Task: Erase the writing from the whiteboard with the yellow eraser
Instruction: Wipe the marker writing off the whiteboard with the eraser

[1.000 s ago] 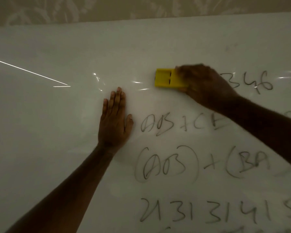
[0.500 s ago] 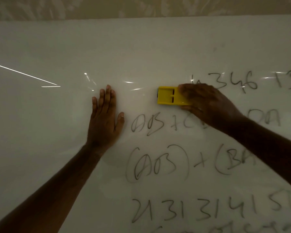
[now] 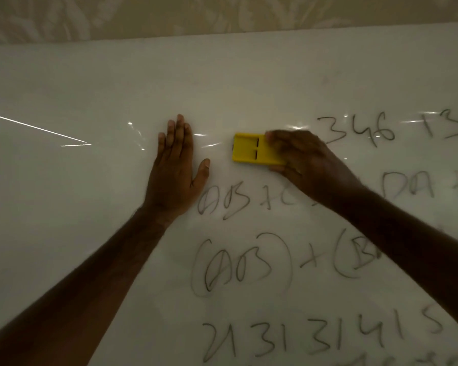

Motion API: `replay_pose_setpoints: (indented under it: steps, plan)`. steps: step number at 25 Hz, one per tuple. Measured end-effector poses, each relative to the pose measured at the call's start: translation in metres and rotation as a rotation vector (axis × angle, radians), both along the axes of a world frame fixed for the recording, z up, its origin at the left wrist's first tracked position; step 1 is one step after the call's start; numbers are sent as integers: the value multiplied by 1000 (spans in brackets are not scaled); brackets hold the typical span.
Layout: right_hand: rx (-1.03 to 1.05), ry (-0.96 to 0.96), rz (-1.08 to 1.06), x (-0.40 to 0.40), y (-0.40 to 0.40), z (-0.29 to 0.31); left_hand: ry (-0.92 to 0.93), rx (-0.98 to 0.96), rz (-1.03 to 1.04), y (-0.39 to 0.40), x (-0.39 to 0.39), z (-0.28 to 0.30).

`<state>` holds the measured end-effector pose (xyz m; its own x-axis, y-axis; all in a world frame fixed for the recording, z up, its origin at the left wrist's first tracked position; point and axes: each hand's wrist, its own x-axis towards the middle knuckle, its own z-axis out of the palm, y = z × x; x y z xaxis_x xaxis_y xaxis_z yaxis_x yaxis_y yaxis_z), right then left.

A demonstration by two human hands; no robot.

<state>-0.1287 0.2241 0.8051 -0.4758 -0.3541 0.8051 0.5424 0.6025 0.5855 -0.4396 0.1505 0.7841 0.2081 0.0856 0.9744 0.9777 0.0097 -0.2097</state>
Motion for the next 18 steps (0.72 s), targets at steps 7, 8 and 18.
replay_pose_setpoints:
  steps: [7, 8, 18]
  plan:
    - [-25, 114, -27, 52, 19, 55, 35, 9, 55, 3, 11, 1]
    - [-37, 142, -13, 47, 20, 67, 34, 13, 60, 5, 16, 3]
    - [83, -59, -29, 94, 28, 4, 45, -25, 73, 8, 40, 18]
